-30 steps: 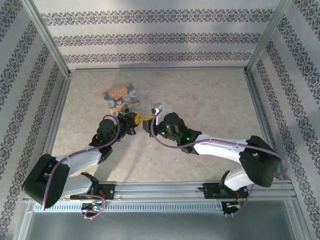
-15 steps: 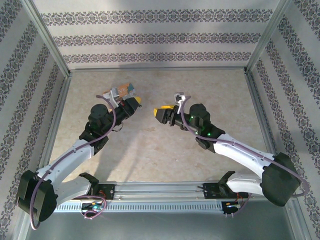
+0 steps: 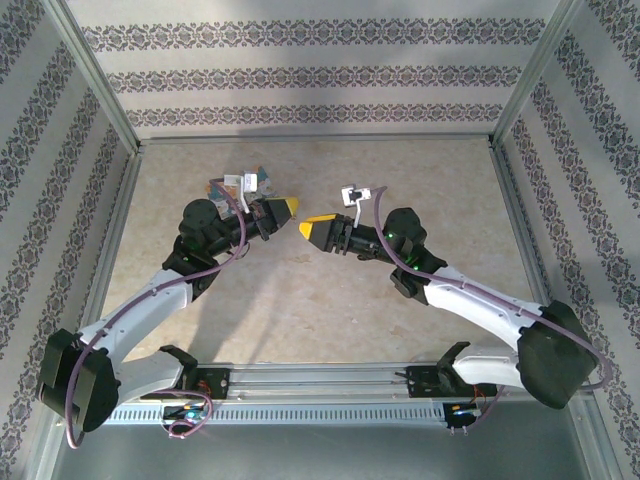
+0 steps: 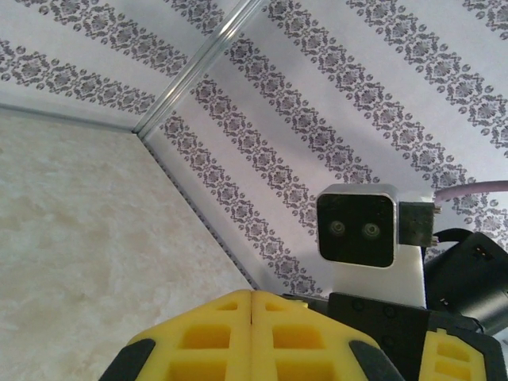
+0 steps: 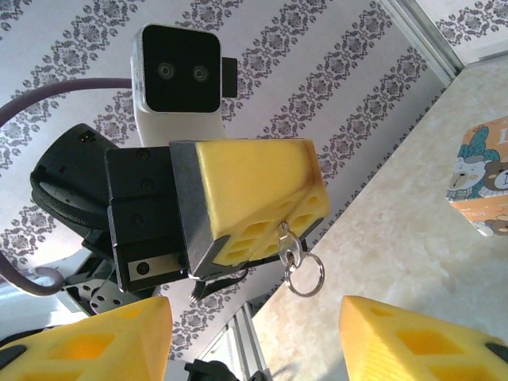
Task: Unlock the padlock with the key
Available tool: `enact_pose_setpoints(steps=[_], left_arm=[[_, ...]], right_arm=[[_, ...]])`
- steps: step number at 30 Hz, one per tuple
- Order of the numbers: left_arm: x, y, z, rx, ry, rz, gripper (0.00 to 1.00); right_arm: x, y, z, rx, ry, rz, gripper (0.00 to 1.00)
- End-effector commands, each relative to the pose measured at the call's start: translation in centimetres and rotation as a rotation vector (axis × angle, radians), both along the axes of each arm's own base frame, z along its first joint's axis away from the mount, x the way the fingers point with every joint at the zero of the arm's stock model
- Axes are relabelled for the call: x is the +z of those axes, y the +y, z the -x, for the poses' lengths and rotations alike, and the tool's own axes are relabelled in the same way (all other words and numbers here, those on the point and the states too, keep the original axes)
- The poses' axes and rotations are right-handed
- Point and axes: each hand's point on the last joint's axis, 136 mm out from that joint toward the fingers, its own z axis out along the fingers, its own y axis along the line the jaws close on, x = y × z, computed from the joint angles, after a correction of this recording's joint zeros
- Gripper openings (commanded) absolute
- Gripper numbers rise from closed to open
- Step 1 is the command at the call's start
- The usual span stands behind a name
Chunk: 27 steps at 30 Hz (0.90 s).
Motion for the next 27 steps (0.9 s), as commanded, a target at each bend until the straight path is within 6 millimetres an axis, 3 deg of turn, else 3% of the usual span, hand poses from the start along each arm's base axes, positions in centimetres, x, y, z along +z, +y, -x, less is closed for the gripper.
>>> enact_pose_setpoints(steps=[1,6,16,27], left_arm=[[2.2,0.0,0.6,-0.028,-0.106,0.022,0.0],[2.1,0.0,0.6,-0.028,-0.104,0.026,0.0],[1.8,0.1,0.6,-0.023,-0.103,0.008,0.0],[1.5,0.1,0.5,-0.016,-0.097,0.005,0.0]], right_arm=[[1.0,0.9,0.5,0.048,-0.015,-0.037,0.55],[1.2,1.8,0.1,0.06,-0.011,-0.045,0.47],[1.9,2.4,-0.2,0.066,-0.014,-0.061,0.42],[2.0,2.6,-0.4,0.069,-0.011,-0.063,0.22]])
